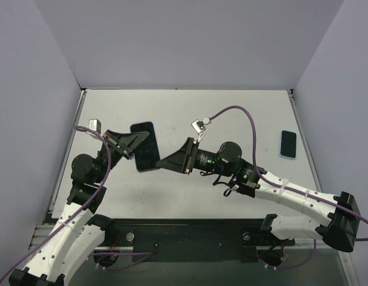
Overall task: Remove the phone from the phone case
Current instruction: Remove the phone case from the phone.
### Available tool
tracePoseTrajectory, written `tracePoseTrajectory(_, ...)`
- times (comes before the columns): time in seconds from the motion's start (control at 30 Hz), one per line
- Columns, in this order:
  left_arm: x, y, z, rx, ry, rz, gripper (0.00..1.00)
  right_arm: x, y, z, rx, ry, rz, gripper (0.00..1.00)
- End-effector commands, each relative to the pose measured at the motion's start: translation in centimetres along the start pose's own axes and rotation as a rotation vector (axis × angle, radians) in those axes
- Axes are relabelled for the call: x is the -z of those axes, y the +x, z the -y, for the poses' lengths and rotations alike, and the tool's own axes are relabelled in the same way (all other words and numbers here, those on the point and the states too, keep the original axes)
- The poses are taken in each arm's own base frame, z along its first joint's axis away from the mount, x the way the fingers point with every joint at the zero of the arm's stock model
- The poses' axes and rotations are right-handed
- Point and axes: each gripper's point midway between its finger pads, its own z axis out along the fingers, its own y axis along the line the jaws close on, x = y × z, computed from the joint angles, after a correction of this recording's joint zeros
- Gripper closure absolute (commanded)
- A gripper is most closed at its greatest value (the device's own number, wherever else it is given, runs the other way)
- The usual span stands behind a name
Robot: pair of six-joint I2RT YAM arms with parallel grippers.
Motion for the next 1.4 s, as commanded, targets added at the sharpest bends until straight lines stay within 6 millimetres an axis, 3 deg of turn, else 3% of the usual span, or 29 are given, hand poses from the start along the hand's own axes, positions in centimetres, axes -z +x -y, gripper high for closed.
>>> tracePoseTrajectory(0.0,0.7,-0.4,5.4,-0.03,0.162,0.019,1.0,0.1,-0.7,-1.1,0.032,-0.05,0.023,0.75)
tracePoseTrajectory(0.5,0.7,-0.5,5.2,-0.026,0.156,0.02,1.0,1.2,-0.8,-1.2,0.046,-0.042,0.028,0.74)
tracePoseTrajectory(0.83,0.8,-0.4,5.7,-0.02,0.171,0.013,1.0,-0.4,-0.5,0.0,0.022,-0.031,0.007,0.73)
tracePoseTrajectory(1.2,1.0,0.0,6.7,0.002,0.208,-0.015,1.0,-2.7,0.3,4.1,0.019,0.105,-0.037,0.73)
tracePoseTrajectory(1.37,0.6,0.9,6.0,-0.002,0.181,-0.07,1.0,-4.8,0.4,3.4,-0.015,0.052,-0.067,0.73)
